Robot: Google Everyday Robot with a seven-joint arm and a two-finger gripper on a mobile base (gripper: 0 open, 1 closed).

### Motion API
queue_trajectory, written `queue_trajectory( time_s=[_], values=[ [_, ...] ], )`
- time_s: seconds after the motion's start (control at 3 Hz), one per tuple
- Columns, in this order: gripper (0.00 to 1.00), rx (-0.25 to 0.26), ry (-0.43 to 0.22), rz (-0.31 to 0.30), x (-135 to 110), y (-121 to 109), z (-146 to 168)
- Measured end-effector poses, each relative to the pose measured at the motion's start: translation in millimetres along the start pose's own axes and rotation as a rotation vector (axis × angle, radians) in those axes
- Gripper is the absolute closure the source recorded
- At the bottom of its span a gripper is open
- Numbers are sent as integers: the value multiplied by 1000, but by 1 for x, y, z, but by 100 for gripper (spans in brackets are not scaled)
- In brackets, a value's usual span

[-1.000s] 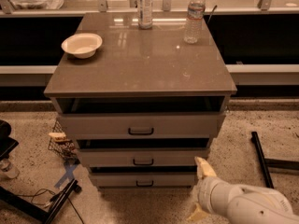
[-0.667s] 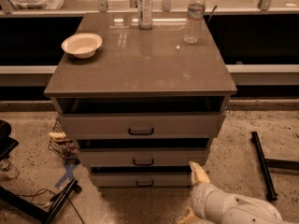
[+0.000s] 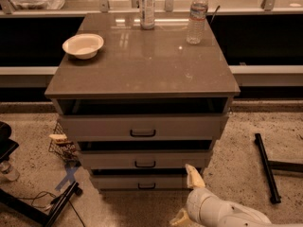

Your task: Open bottom drawer

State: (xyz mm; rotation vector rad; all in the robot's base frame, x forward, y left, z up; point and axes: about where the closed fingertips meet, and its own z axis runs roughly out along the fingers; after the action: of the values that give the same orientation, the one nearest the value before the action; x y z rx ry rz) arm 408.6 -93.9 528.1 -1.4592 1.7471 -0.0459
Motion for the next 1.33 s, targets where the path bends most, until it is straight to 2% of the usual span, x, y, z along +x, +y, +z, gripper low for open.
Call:
queue_trajectory(
  time_s=[0.33, 0.67, 1.0, 1.33],
  values=[
    [0, -23, 11, -41, -5, 1, 2],
    [0, -81, 96, -149, 14, 14, -9],
    [0, -149, 225, -252, 68, 46, -24],
    [0, -212, 251, -414, 73, 72, 7]
  ],
)
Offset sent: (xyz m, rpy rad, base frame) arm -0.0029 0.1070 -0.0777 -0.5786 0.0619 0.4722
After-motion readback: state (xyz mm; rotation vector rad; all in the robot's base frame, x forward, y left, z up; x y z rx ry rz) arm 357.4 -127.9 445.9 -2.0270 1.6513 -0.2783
